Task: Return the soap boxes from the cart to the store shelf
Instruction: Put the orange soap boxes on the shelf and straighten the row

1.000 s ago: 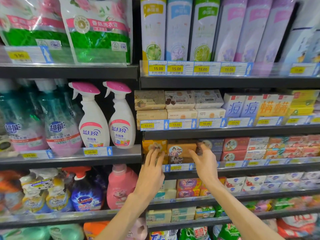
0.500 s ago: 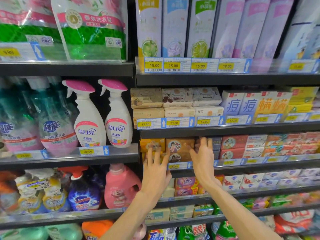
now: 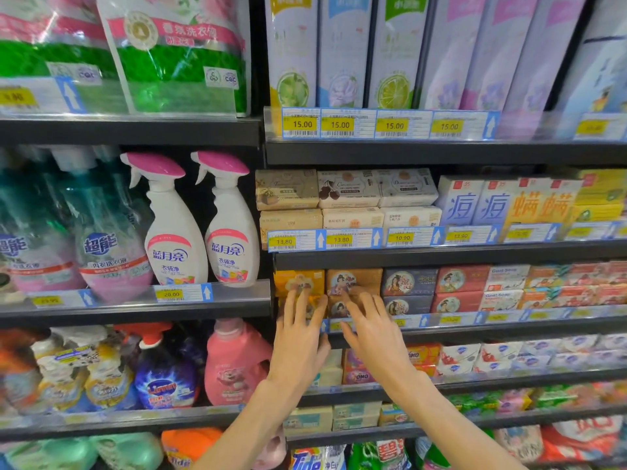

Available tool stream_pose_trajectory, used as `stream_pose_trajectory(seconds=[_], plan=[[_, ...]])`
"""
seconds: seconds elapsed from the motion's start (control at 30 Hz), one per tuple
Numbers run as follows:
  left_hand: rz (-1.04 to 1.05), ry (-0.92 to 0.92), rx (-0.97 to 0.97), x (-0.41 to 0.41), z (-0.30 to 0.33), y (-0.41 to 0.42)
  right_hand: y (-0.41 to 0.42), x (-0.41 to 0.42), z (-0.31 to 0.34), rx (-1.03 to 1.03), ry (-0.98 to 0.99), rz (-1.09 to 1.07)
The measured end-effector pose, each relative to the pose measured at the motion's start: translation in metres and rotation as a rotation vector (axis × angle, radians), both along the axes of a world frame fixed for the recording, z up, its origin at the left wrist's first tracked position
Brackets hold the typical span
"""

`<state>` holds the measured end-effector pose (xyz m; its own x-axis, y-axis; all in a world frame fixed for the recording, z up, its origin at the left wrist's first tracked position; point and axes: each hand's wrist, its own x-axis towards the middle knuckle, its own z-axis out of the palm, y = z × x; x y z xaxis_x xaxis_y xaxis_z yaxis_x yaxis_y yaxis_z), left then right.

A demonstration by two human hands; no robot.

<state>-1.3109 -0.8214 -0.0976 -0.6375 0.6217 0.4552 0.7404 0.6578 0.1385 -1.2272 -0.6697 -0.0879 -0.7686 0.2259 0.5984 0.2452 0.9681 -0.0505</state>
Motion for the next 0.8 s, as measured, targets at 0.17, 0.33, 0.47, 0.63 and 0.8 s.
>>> stream_pose_trajectory(seconds=[0.17,0.33,0.47,0.63,0.8], plan=[[0.043,-0.038,0.030,0.000,-0.003,-0.004,0.004,0.001,-0.002,-0.015,-0.015,0.026],[0.124,-0.048,-0.015,-0.001,-0.008,-0.003,0.004,0.002,-0.003,-0.019,-0.016,0.035],[0.134,-0.049,-0.004,0.003,-0.012,0.000,0.004,0.003,-0.004,-0.020,-0.002,0.041],[0.099,-0.042,0.008,0.004,-0.013,0.002,0.006,0.004,-0.008,0.005,0.004,0.046],[0.128,-0.049,-0.022,0.010,-0.012,0.011,0.007,0.004,-0.007,-0.001,0.007,0.055]])
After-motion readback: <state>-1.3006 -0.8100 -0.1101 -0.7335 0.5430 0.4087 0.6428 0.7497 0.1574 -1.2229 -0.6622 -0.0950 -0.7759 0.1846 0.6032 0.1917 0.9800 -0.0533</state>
